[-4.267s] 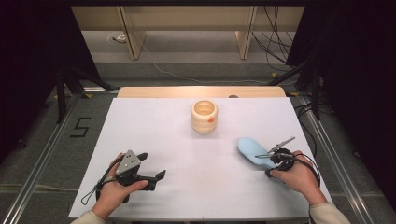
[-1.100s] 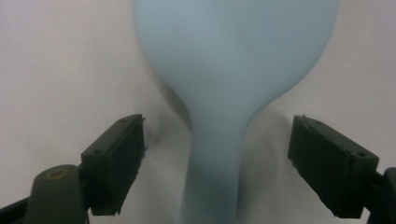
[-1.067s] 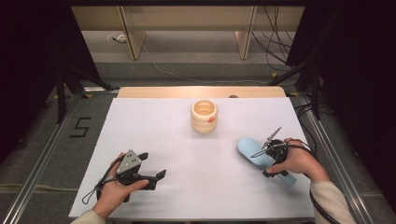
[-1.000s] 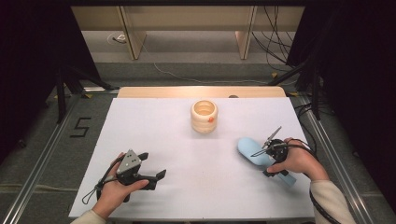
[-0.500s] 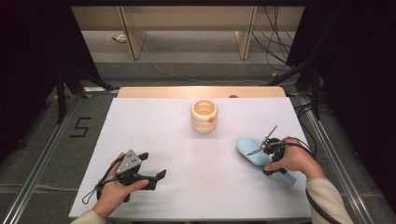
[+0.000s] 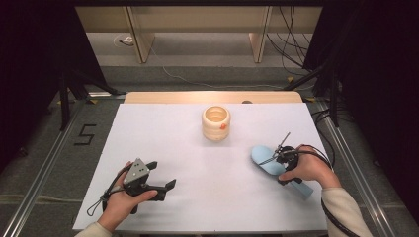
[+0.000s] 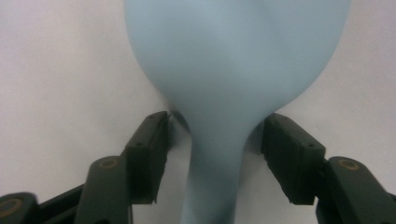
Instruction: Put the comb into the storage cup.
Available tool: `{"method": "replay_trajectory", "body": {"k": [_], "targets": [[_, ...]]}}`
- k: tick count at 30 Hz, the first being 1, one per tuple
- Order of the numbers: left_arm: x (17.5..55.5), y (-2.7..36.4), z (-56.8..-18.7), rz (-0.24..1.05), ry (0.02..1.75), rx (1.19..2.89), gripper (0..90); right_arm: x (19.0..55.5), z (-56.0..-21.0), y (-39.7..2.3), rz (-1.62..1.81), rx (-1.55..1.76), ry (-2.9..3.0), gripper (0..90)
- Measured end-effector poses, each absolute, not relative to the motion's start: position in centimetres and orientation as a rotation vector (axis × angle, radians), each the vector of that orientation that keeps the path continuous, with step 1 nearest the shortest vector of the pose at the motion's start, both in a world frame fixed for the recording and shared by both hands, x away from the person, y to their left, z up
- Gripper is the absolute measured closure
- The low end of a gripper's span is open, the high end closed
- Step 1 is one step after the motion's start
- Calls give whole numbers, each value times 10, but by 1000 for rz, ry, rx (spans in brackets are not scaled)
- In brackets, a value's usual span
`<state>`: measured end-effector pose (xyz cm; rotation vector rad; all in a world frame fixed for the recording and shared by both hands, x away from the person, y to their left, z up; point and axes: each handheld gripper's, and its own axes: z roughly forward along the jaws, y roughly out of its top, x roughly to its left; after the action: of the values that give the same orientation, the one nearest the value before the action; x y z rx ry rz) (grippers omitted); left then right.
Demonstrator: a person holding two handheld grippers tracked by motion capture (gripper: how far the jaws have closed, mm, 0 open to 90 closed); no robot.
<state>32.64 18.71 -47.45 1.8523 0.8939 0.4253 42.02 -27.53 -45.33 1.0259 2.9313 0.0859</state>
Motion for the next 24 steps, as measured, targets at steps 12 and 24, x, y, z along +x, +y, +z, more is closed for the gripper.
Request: {"method": "replay_trajectory", "body": {"k": [12, 24], "targets": [[327, 187, -475, 424, 895, 1851, 63, 421, -453, -272, 73, 1047, 2931, 558], [327, 187, -475, 423, 896, 1850, 66, 422, -452, -272, 69, 1041, 2924, 672]]}}
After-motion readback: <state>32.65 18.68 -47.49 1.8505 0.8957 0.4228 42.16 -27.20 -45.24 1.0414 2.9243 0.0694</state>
